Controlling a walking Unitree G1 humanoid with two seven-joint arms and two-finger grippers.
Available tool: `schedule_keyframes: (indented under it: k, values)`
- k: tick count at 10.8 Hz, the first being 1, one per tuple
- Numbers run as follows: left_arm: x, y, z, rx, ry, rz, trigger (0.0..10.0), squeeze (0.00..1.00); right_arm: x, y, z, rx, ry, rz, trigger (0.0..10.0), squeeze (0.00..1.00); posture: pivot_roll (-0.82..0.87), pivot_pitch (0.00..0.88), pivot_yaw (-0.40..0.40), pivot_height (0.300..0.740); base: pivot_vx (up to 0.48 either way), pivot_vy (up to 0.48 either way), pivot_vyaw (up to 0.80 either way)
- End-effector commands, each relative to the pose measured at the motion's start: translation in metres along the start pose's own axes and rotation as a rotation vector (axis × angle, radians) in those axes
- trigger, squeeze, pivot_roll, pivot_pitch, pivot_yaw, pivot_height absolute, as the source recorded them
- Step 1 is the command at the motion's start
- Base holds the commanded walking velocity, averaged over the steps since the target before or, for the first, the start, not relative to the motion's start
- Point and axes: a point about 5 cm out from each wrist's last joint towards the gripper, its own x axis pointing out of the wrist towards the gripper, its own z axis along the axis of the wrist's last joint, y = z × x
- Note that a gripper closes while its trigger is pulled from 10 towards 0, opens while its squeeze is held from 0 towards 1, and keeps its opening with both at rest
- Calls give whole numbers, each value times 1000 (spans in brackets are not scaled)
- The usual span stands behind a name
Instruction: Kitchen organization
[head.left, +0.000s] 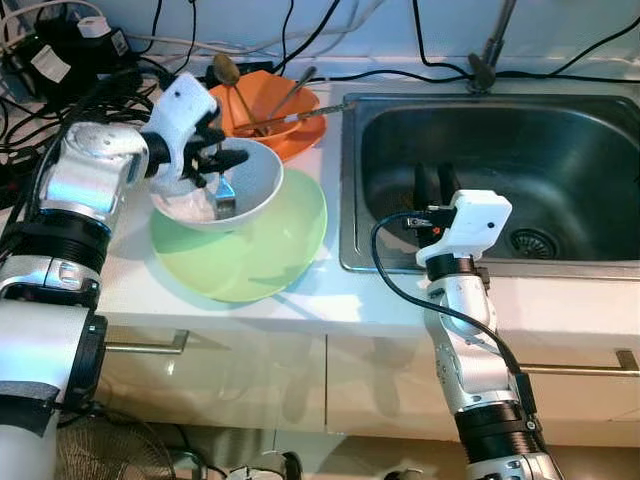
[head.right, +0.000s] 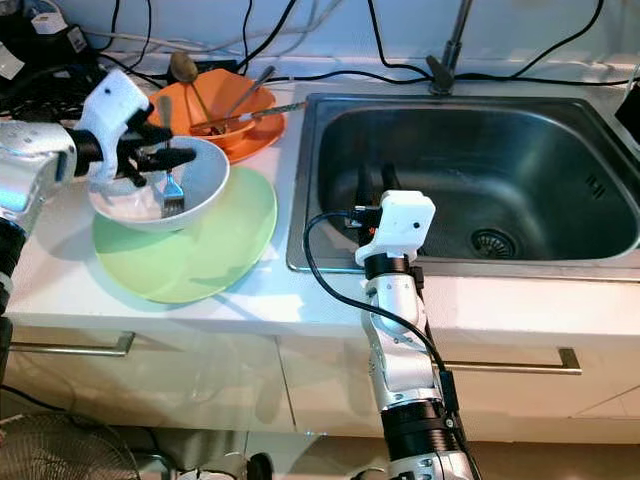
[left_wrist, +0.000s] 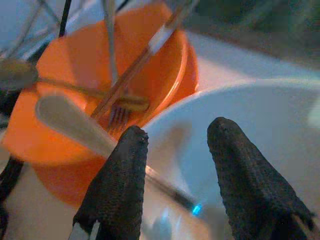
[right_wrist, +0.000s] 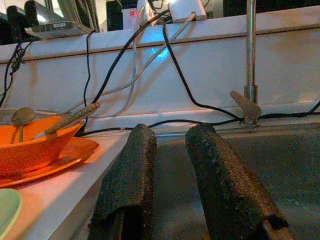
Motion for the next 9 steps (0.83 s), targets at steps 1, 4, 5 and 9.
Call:
schedule_keyframes:
  k: [1, 4, 5, 9]
  values:
    - [-1, -1, 6, -4, -30, -21, 10000, 0, -1, -1, -7, -7, 40, -1, 10000, 0, 63, 68, 79, 740, 0, 0, 0]
    - [-8, 3, 4, 33, 44, 31, 10000, 0, 0, -1, -8, -7, 45, -6, 10000, 0, 64, 68, 82, 740, 0, 0, 0]
    - [-12, 6, 3, 39, 73, 69, 10000, 0, 0, -1, -8, -7, 46, -5, 10000, 0, 65, 67, 82, 740, 0, 0, 0]
    - [-20, 4, -14, -40, 141, 127, 10000, 0, -1, 1, -11, -2, 56, -4, 10000, 0, 75, 61, 83, 740, 0, 0, 0]
